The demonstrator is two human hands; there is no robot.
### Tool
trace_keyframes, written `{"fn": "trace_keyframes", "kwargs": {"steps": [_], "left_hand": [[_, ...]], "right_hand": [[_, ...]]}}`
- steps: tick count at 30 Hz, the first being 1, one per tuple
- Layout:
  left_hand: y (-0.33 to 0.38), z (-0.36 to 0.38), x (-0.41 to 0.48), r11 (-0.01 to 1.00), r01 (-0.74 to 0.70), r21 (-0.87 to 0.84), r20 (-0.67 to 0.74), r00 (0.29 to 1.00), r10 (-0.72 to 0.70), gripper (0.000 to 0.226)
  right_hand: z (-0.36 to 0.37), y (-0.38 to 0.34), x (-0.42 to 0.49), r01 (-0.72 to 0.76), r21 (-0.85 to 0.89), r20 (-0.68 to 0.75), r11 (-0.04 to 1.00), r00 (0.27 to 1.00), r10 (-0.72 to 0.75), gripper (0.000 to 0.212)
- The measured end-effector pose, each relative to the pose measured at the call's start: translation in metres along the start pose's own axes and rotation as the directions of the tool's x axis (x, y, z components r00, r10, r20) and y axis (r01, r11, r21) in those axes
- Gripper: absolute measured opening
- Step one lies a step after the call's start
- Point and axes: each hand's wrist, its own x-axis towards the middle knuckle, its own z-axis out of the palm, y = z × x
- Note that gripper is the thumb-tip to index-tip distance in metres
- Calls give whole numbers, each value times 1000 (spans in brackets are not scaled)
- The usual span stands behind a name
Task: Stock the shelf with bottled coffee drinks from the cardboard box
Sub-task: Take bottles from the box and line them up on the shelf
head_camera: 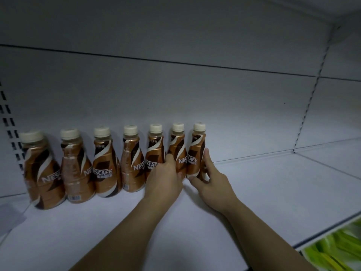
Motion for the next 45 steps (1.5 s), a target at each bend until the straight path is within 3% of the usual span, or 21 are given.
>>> {"fn": "trace_keyframes", "kwargs": {"steps": [4,14,21,25,28,37,45], "left_hand": [[-1,0,-3,1000,-13,-21,18,1000,13,26],[10,-10,-10,971,-226,80,38,974,224,31],[32,-30,-17,967,-252,29,80,965,249,51],[68,-39,-16,945,-325,28,172,933,316,71],[101,-43,-20,925,-381,-10,165,912,377,73],[210,-11,-61,823,-562,-83,253,787,563,72],[308,48,-120,660,-720,-215,410,547,730,77]], "right_hand": [[-1,6,8,-31,-52,97,998,995,35,97],[-1,6,19,-102,-65,79,993,991,107,83],[-69,-24,-12,-82,-282,-72,956,995,64,82],[-116,-39,-38,-84,-412,-107,907,993,44,82],[-141,-42,-61,-120,-466,-144,877,988,59,83],[-224,-11,-163,-289,-448,-318,846,936,151,86],[-290,45,-269,-513,-401,-452,759,831,323,90]]}}
